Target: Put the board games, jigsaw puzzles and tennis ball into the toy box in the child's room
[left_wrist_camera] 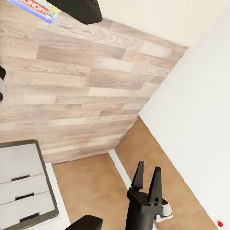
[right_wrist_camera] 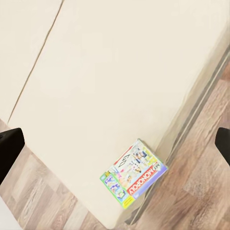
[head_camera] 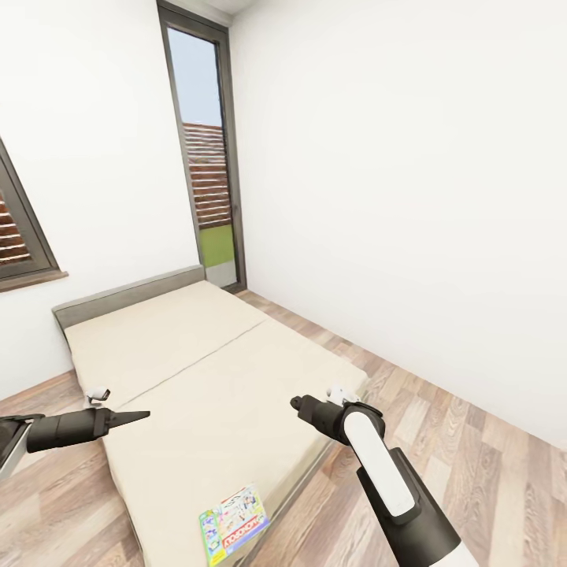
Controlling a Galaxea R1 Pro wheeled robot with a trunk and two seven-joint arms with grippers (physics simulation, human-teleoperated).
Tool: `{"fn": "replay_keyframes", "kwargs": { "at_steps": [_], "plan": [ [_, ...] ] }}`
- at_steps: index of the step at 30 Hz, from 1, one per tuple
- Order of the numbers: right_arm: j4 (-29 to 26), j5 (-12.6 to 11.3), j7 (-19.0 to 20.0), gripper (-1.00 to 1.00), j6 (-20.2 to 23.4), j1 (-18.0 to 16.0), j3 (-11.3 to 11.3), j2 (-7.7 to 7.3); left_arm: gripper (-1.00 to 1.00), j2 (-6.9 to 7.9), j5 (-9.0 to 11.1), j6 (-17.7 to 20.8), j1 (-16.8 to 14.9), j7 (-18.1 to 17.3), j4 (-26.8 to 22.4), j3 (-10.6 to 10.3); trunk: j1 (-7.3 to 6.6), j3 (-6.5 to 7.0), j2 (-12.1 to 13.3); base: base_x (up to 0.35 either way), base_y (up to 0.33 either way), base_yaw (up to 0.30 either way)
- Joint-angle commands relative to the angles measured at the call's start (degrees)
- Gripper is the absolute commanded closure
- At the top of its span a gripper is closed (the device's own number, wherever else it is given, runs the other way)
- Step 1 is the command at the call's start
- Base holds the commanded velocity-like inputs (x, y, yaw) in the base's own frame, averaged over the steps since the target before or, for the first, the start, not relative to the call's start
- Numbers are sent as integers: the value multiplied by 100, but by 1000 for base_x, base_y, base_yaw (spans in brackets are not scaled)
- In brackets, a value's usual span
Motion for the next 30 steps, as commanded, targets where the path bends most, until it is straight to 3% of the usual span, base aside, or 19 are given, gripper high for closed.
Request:
{"fn": "replay_keyframes", "kwargs": {
  "at_steps": [1,30],
  "plan": [
    [-6,-44,-53,-100,11,-7,2,0,-100,1,3,61,-5,-20,-1,-1,4,-14,-14,0,-39,0],
    [-6,-44,-53,-100,12,-7,2,0,-100,-28,3,53,1,-20,-1,-1,4,-14,-14,0,-106,0]
  ]
}}
